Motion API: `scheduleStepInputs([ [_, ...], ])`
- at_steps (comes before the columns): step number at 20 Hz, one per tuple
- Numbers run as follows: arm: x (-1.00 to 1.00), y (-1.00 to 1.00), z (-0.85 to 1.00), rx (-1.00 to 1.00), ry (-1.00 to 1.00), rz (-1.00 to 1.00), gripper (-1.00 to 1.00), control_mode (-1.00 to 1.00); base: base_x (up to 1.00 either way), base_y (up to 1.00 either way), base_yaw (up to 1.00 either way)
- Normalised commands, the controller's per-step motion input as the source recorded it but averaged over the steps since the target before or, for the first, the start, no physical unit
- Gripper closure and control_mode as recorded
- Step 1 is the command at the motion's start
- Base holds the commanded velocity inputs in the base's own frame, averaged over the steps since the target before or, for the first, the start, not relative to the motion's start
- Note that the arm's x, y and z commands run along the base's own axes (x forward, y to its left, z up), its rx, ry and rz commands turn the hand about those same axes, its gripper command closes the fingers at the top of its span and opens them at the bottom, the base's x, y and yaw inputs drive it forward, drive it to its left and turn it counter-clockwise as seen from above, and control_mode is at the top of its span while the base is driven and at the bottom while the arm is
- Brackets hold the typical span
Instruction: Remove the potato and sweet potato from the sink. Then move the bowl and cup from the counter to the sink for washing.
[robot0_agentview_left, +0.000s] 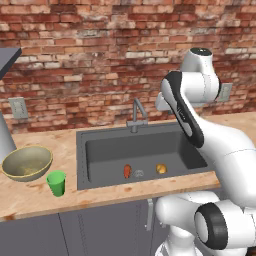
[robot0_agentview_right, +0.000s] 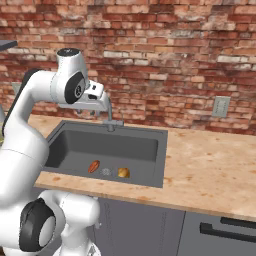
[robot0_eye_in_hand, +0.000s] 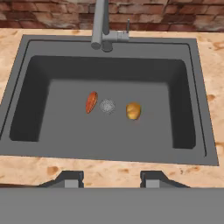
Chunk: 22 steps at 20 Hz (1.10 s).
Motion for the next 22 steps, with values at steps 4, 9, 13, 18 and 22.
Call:
scheduleStepInputs([
  [4, -0.02, -0.01, 0.0, 0.0, 0.0, 0.0, -1.0, -1.0, 0.0, 0.0, 0.0],
  [9, -0.09, -0.14, -0.04, 0.07, 0.0, 0.0, -1.0, -1.0, 0.0, 0.0, 0.0],
  [13, -0.08, -0.15, -0.06, 0.05, 0.0, 0.0, -1.0, -1.0, 0.0, 0.0, 0.0],
  [18, -0.07, -0.15, -0.08, 0.03, 0.0, 0.0, -1.0, -1.0, 0.0, 0.0, 0.0],
  [22, -0.04, -0.14, -0.09, 0.0, 0.0, 0.0, -1.0, -1.0, 0.0, 0.0, 0.0],
])
